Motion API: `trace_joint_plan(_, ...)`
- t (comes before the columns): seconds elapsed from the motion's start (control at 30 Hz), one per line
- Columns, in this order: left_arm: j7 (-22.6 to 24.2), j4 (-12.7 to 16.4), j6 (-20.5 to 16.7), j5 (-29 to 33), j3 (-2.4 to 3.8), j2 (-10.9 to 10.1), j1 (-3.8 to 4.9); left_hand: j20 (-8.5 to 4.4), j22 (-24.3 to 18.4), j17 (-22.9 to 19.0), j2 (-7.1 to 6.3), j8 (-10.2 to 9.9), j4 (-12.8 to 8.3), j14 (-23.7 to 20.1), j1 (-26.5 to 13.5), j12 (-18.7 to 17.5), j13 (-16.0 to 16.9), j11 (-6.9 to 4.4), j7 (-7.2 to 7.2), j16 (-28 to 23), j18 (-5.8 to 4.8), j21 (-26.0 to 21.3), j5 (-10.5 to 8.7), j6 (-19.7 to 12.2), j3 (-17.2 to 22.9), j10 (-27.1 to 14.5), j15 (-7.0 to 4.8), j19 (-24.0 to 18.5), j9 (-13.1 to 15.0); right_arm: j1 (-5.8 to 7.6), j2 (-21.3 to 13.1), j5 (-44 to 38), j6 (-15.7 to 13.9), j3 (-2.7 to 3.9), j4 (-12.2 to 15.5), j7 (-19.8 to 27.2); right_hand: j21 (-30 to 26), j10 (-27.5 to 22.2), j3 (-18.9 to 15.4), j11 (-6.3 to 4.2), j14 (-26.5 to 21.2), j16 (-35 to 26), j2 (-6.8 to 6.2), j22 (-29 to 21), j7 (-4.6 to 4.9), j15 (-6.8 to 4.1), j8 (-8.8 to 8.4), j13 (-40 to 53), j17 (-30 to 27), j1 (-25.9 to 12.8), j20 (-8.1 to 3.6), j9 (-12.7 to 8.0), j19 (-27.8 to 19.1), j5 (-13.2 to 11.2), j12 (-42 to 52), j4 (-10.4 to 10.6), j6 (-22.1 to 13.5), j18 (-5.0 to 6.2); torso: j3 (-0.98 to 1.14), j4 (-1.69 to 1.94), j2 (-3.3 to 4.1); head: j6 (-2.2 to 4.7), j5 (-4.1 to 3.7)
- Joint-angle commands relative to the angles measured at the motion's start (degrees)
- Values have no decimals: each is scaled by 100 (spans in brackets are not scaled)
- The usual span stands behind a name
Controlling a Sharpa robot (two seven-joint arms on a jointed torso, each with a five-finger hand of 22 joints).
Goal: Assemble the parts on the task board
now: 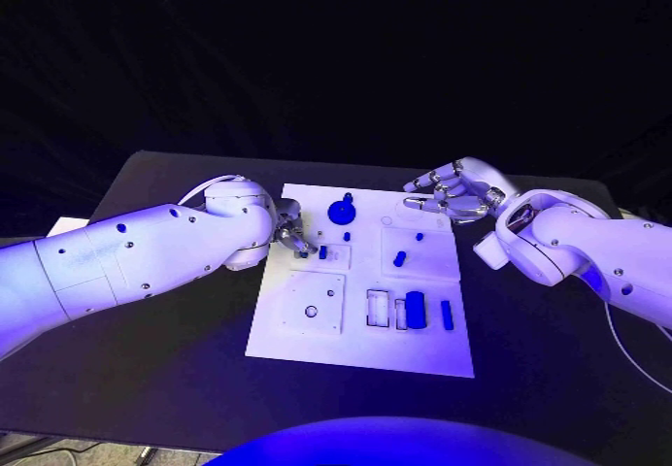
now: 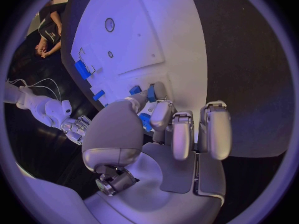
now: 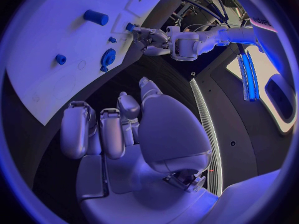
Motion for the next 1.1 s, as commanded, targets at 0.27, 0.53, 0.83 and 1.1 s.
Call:
trace_joint_plan(0.27, -109, -23, 259, -87, -53, -12, -68, -24, 814, 1507, -5, 10, 43, 602, -102, 14, 17, 8, 15, 17, -68, 11, -25, 22, -73, 44, -38, 225, -9, -7, 10, -12, 82, 0, -1, 50, -24, -24, -44, -7, 346, -37, 32, -8, 5, -27, 19, -2, 460, -5, -4, 9, -55, 34, -23, -2, 31, 101, -1, -2, 4, 3, 0)
trace_joint_plan(0.53, -109, -17, 281, -88, -53, -16, -68, -27, 821, 1507, -49, 7, 131, 602, -183, 20, 27, 5, 13, 17, -69, 12, -25, 42, -176, 50, -40, 228, -17, -9, 11, -12, 86, 0, -2, 51, -24, -24, -44, -7, 346, -37, 32, -8, 5, -27, 19, -2, 460, -5, -4, 9, -55, 34, -23, -2, 31, 101, 1, 1, 2, 0, -8)
trace_joint_plan(0.83, -109, -18, 282, -85, -53, -24, -68, -28, 831, 1507, -96, 4, 306, 602, -309, 27, 41, 8, 16, 17, -71, 15, -26, 71, -374, 57, -41, 233, -28, -9, 12, -12, 90, 0, -2, 56, -24, -24, -44, -7, 346, -37, 32, -8, 5, -27, 19, -2, 460, -5, -4, 9, -55, 34, -23, -2, 31, 101, -1, -4, 3, -10, -8)
trace_joint_plan(1.1, -109, -29, 242, -80, -53, -21, -68, -27, 832, 1507, -113, 1, 566, 602, -462, 28, 49, 13, 23, 17, -70, 5, -29, 91, -755, 59, -38, 232, -37, -10, 12, -12, 88, 0, 0, 56, -24, -24, -44, -7, 346, -37, 32, -8, 5, -27, 19, -2, 460, -5, -4, 9, -55, 34, -23, -2, 31, 101, 2, 1, 1, -16, -6)
